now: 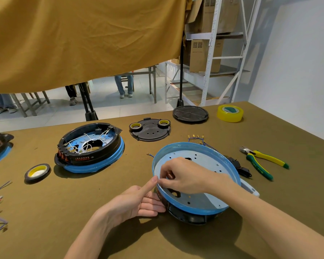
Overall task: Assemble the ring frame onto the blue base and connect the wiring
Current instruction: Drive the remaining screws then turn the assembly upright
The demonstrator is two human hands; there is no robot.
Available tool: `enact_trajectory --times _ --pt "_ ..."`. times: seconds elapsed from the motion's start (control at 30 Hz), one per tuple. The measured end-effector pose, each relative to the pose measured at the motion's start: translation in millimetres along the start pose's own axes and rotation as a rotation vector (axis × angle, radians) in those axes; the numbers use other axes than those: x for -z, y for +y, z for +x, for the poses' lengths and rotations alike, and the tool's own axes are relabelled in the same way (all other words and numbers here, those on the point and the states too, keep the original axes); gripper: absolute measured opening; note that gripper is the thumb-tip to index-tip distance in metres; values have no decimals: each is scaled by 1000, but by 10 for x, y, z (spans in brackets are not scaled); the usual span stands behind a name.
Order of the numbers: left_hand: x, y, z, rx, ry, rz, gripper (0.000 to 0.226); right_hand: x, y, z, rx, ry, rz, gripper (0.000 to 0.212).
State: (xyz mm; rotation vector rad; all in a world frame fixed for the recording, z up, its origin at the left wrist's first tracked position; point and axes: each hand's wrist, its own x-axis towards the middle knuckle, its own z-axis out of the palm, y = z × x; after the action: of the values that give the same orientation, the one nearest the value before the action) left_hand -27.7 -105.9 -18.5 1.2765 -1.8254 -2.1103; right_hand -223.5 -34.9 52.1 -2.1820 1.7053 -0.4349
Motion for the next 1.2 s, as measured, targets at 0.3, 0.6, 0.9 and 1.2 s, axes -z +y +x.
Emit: enact_trajectory --times 0.3,0.6,0.9,1.2 --pt "-7 5 -3 0 -3 -7 103 28 6 -6 5 17 -35 18" --pt "-22 27 -27 7 11 -26 97 28 21 -19 15 24 -8 16" --pt "-18 20 -28 2 16 -21 96 15 24 -34 34 20 62 10" --pt "-26 38 -37 4 25 -23 97 -4 34 -40 33 44 44 14"
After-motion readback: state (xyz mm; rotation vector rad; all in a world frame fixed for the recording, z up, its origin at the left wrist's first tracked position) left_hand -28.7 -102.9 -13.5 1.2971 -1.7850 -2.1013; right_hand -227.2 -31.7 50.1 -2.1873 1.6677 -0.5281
